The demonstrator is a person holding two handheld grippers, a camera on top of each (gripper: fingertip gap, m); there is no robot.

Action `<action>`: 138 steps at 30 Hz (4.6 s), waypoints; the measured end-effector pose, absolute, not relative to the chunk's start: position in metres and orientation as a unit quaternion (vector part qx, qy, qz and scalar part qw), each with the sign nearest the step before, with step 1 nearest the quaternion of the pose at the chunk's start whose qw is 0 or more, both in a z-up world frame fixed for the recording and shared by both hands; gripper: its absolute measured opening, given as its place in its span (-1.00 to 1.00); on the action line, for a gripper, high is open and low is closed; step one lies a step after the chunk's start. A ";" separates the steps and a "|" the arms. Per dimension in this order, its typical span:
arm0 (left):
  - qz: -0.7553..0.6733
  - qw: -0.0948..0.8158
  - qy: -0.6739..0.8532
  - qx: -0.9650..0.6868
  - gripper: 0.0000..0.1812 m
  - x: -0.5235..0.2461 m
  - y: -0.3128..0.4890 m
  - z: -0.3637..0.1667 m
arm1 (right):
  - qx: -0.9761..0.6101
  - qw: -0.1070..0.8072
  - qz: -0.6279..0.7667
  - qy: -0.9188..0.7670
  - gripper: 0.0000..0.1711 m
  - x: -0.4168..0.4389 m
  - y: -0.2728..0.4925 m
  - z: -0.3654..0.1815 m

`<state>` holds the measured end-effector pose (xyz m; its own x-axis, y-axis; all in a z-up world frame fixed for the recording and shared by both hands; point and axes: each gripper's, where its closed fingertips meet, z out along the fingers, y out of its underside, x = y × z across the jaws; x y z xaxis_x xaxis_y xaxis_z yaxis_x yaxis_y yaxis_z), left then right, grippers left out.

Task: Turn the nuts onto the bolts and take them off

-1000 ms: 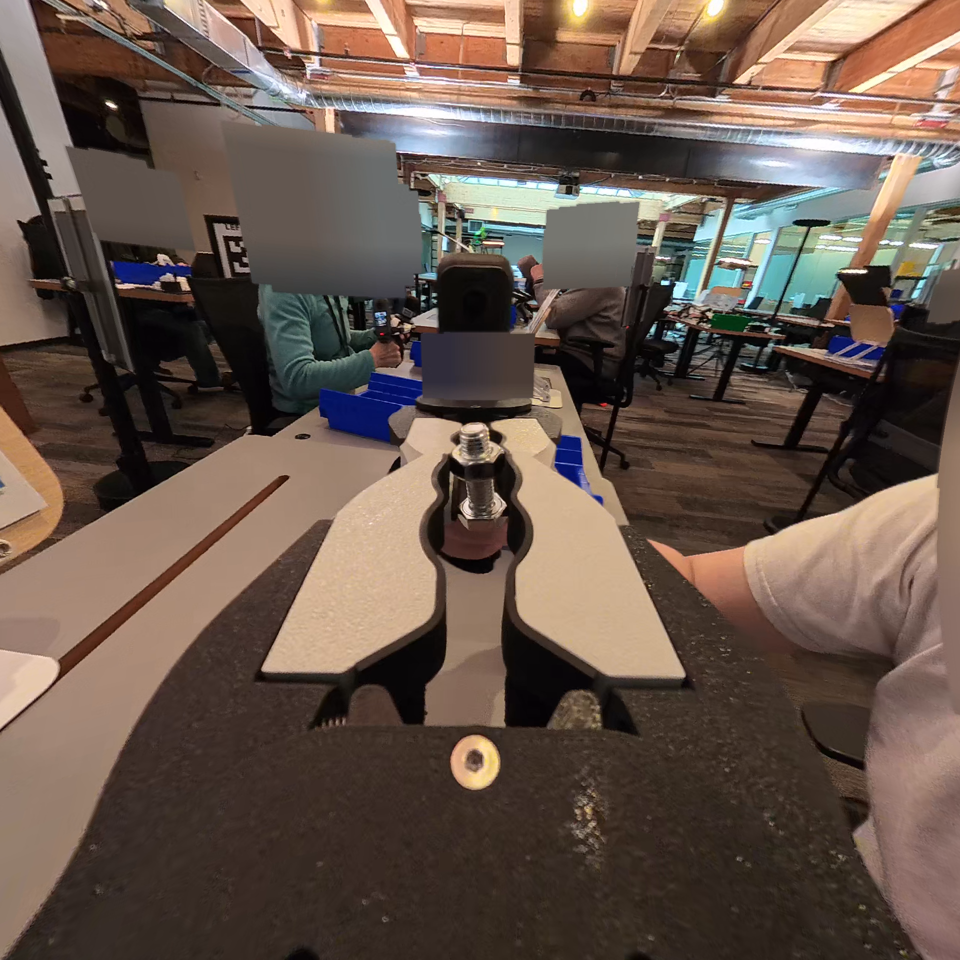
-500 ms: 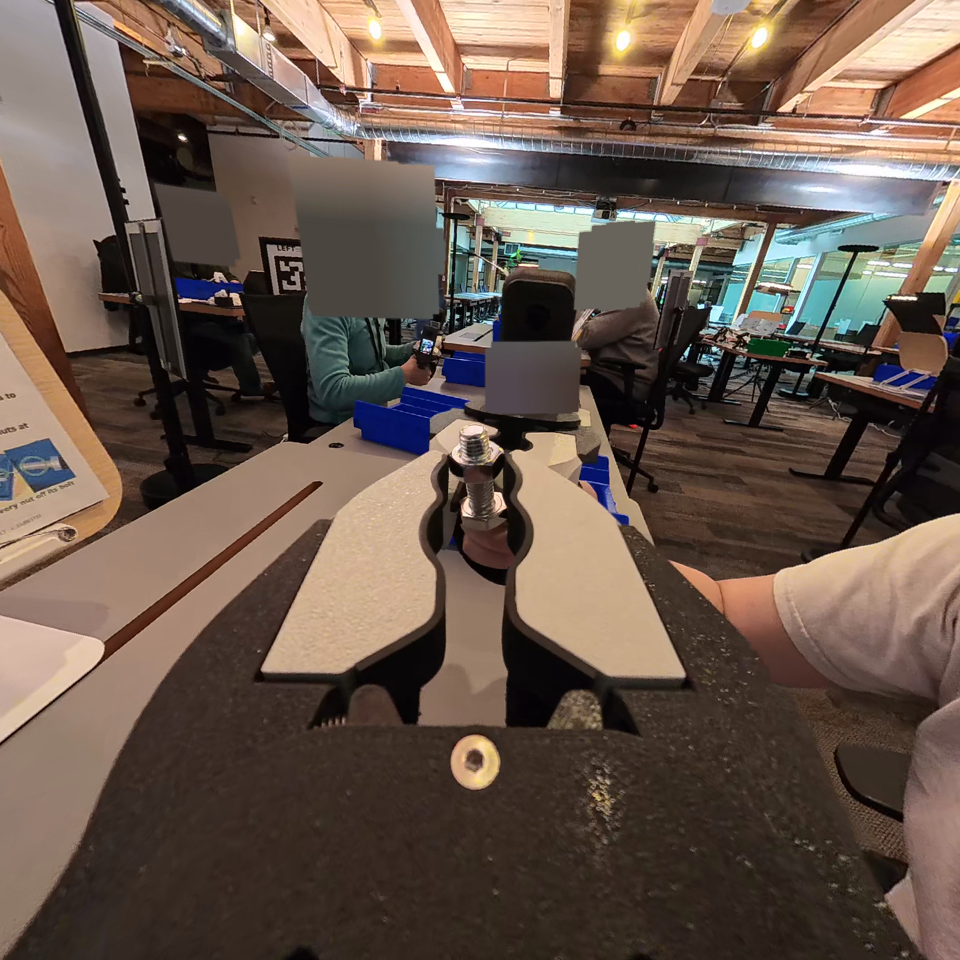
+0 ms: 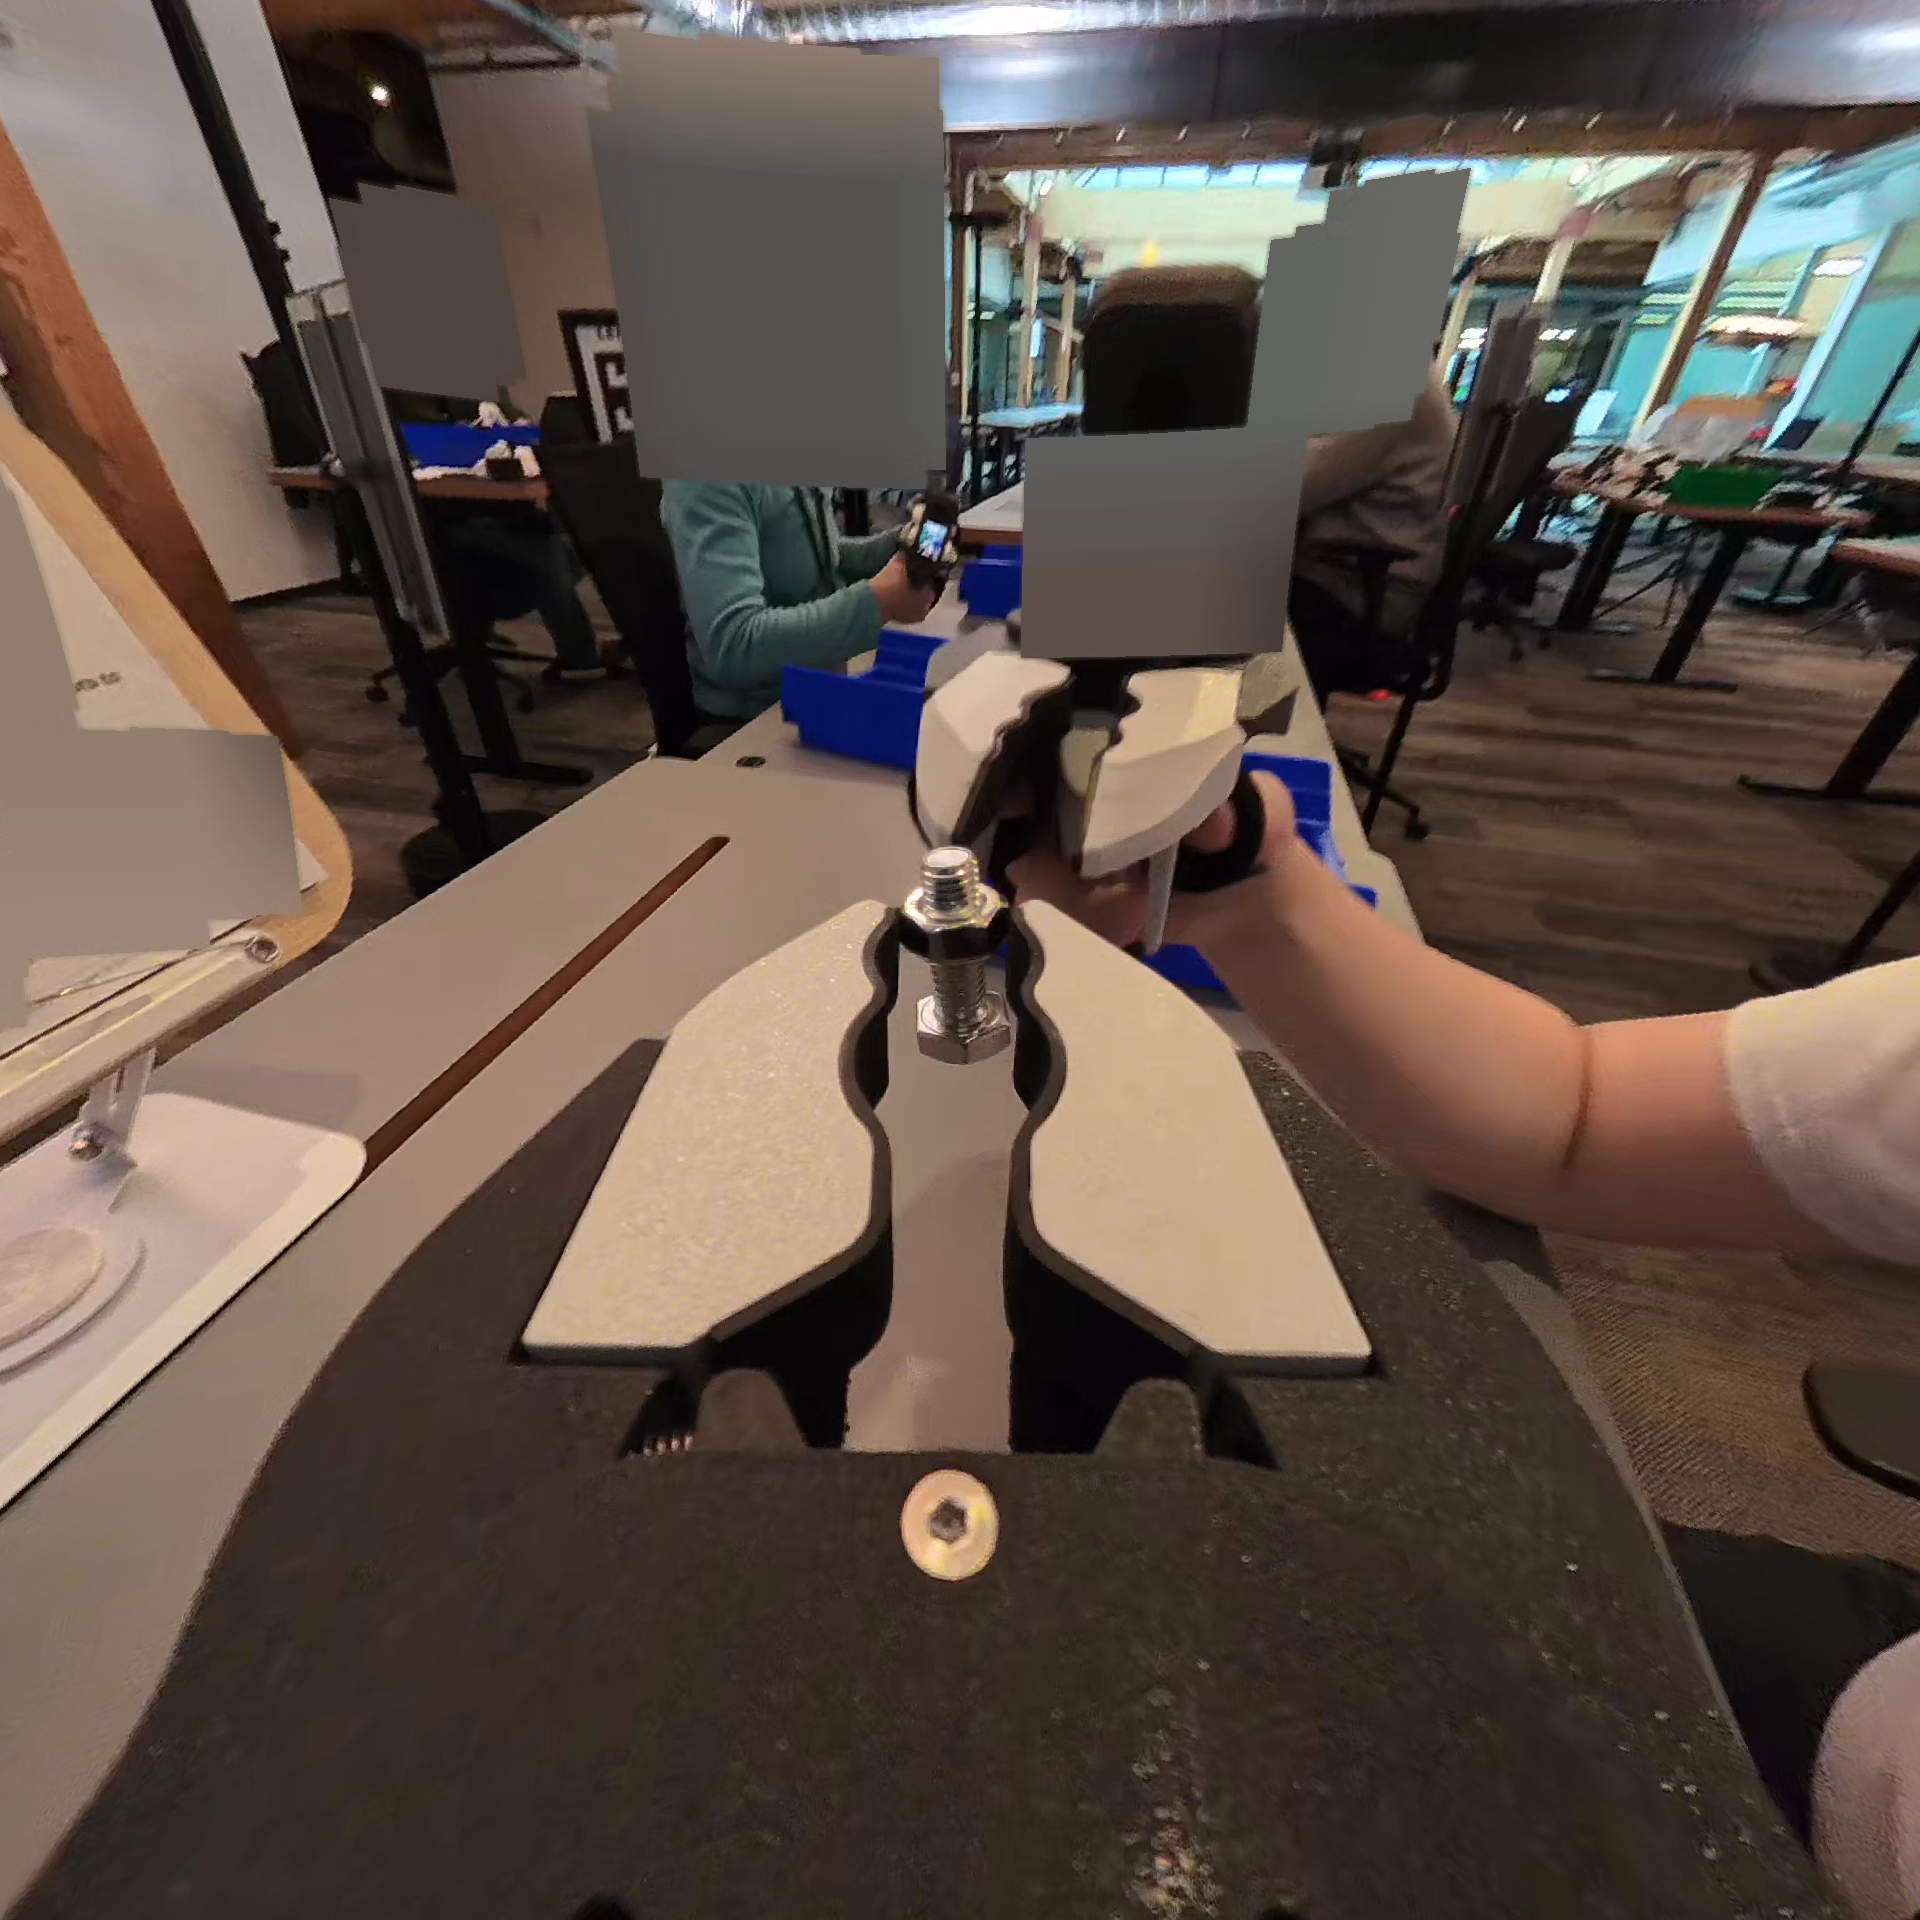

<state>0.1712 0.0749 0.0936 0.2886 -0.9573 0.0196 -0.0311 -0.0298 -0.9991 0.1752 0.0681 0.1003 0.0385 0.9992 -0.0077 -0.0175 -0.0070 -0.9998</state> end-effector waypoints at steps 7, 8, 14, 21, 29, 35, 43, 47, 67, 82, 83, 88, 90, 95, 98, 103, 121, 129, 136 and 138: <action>-0.401 0.542 0.441 -0.593 -0.79 0.187 0.078 0.077 | -0.527 0.523 0.463 -0.484 -0.78 0.174 0.075 0.096; -0.400 0.542 0.442 -0.592 -0.79 0.188 0.078 0.077 | -0.530 0.520 0.458 -0.488 -0.78 0.173 0.075 0.093; -0.400 0.543 0.451 -0.585 -0.79 0.190 0.071 0.080 | -0.522 0.514 0.470 -0.493 -0.90 0.171 0.072 0.093; -0.408 0.539 0.454 -0.580 -0.79 0.192 0.067 0.081 | -0.519 0.509 0.465 -0.505 -0.90 0.173 0.068 0.093; -0.370 0.558 0.453 -0.589 -0.42 0.189 0.075 0.077 | -0.526 0.529 0.445 -0.496 -0.90 0.176 0.074 0.096; -0.360 0.552 0.474 -0.584 -0.52 0.197 0.073 0.066 | -0.507 0.534 0.450 -0.505 -0.90 0.177 0.068 0.100; -0.421 0.534 0.451 -0.579 -0.62 0.200 0.070 0.071 | -0.505 0.540 0.442 -0.508 -0.90 0.177 0.067 0.102; -0.419 0.535 0.452 -0.578 -0.62 0.201 0.070 0.070 | -0.505 0.542 0.441 -0.507 -0.90 0.178 0.067 0.103; -0.409 0.538 0.452 -0.582 -0.70 0.203 0.070 0.069 | -0.502 0.553 0.433 -0.505 -0.90 0.179 0.067 0.106; -0.358 0.590 0.391 -0.609 -0.80 0.191 0.091 0.082 | -0.545 0.595 0.404 -0.431 -0.60 0.199 0.084 0.125; -0.343 0.600 0.376 -0.617 -0.80 0.189 0.095 0.083 | -0.557 0.604 0.388 -0.418 -0.59 0.200 0.088 0.127; -0.283 0.624 0.356 -0.635 -0.80 0.193 0.103 0.077 | -0.610 0.597 0.353 -0.383 -0.48 0.184 0.093 0.115; -0.284 0.626 0.348 -0.637 -0.80 0.197 0.102 0.075 | -0.628 0.584 0.350 -0.377 -0.53 0.177 0.095 0.107; -0.249 0.644 0.332 -0.642 -0.80 0.195 0.106 0.076 | -0.653 0.577 0.335 -0.360 -0.63 0.175 0.096 0.101; -0.257 0.647 0.331 -0.637 -0.80 0.196 0.103 0.079 | -0.649 0.588 0.322 -0.359 -0.77 0.177 0.095 0.104; -0.272 0.647 0.325 -0.634 -0.80 0.193 0.100 0.085 | -0.652 0.587 0.305 -0.370 -0.74 0.185 0.092 0.108; -0.309 0.641 0.324 -0.624 -0.80 0.193 0.090 0.095 | -0.625 0.601 0.333 -0.371 -0.63 0.194 0.090 0.121; -0.320 0.639 0.333 -0.615 -0.80 0.197 0.086 0.096 | -0.606 0.603 0.357 -0.377 -0.64 0.182 0.080 0.125; -0.319 0.645 0.335 -0.609 -0.80 0.196 0.082 0.101 | -0.595 0.597 0.365 -0.396 -0.79 0.178 0.074 0.124; -0.329 0.638 0.348 -0.603 -0.80 0.198 0.079 0.100 | -0.580 0.600 0.349 -0.426 -0.79 0.179 0.070 0.124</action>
